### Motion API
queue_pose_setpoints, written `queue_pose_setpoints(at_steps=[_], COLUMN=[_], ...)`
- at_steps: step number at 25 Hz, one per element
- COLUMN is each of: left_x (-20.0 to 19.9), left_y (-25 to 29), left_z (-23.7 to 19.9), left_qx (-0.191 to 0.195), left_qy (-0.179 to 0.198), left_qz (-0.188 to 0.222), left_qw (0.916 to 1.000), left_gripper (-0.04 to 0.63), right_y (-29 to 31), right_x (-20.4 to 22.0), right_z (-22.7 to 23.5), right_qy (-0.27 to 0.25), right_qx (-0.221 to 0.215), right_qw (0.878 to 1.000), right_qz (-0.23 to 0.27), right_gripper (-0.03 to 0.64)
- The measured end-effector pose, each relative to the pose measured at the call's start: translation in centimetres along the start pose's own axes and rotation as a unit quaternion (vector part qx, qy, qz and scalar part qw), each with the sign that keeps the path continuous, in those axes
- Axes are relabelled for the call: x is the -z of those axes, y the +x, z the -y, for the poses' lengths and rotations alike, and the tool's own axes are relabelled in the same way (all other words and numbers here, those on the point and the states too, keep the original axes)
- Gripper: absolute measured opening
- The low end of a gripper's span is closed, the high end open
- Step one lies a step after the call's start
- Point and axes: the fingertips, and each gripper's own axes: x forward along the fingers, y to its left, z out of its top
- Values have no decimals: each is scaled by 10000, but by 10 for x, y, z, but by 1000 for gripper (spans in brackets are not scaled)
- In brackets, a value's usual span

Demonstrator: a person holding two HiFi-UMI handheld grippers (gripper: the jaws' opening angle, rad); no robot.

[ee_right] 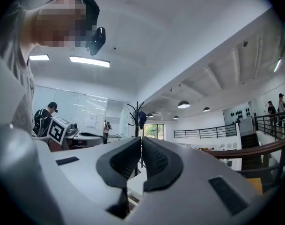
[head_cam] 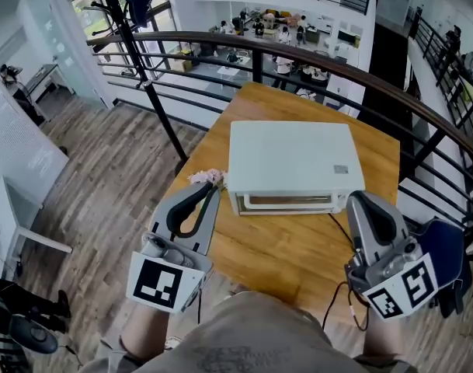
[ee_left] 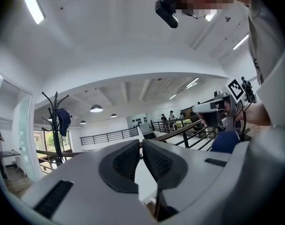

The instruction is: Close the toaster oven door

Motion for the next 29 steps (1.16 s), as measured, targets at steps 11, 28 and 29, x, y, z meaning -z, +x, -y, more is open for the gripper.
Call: queue_pose_setpoints(at_steps=[11,28,29], left_x=[43,63,62], left_y=[-25,-28,-28], left_z=[19,40,41], left_qx=[38,100,99], left_qy=[-59,-206,-199], left_qz=[-443,-732,-738], left_qw=[9990,9971,9970], left_gripper=[31,31,31], right_y=[-19,-25,-24], right_x=[46,64,63], right_z=[-16,-18,-18], right_qy=[133,152,144], right_qx=[88,-55,-69], right_qw=[9985,9963,9963], right_qz=[-532,-844,-848], right_gripper=[34,34,34])
